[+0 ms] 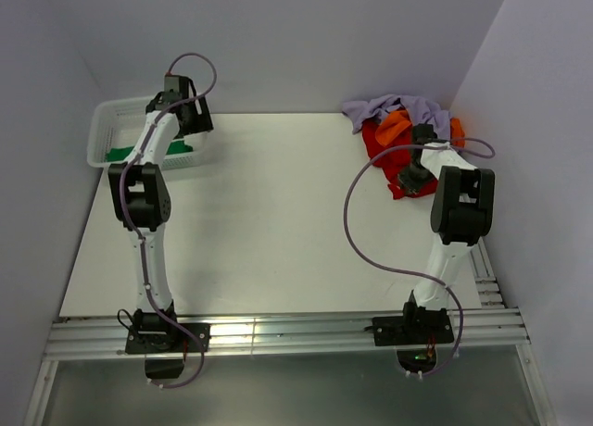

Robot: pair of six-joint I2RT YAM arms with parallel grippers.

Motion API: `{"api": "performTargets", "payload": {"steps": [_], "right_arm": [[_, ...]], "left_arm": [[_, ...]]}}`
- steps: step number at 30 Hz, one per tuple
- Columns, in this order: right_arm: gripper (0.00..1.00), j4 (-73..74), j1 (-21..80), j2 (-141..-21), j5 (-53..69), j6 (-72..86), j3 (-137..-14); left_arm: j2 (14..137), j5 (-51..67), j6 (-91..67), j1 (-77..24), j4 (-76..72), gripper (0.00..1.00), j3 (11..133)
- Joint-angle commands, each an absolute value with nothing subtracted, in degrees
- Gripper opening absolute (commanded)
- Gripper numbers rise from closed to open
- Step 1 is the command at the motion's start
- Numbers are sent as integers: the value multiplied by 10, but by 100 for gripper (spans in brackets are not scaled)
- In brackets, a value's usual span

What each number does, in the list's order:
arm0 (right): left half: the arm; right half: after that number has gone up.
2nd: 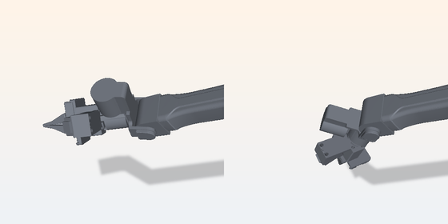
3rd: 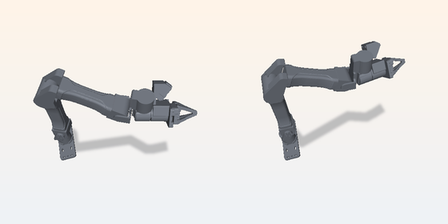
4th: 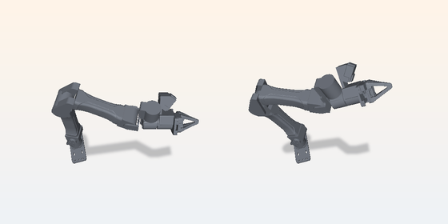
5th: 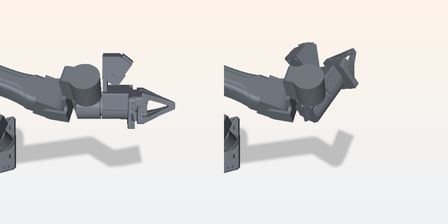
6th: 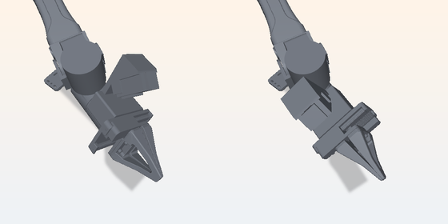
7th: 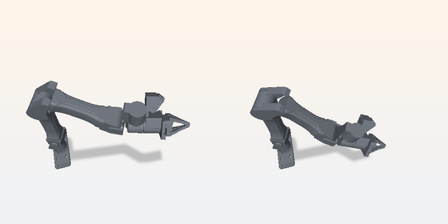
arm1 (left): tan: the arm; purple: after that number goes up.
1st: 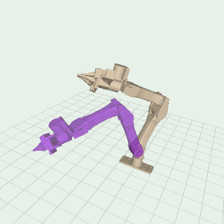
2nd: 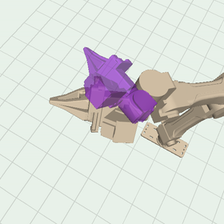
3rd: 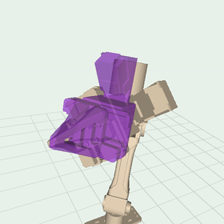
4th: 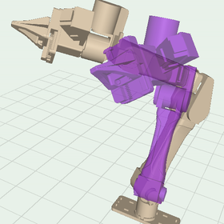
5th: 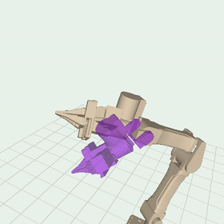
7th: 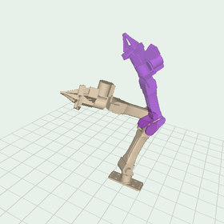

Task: Roll the t-shirts
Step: Grab a tshirt with the right arm

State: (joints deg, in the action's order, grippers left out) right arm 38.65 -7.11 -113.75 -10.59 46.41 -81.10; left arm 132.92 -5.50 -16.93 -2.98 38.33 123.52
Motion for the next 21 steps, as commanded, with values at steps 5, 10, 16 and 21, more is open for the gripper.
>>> {"api": "performTargets", "payload": {"steps": [5, 10, 16, 21], "right_arm": [[0, 393, -59, -1090, -90, 443, -859], [0, 441, -33, -996, -92, 418, -868], [0, 485, -3, -861, -58, 376, -899], [0, 477, 139, -821, 56, 382, -1044]], "left_arm": [[1180, -34, -210, -18, 382, 99, 1218], [1147, -61, -225, -25, 459, 100, 1270], [1018, -28, -274, -32, 433, 100, 1155], [907, -23, -301, -82, 389, 100, 1019]]}}
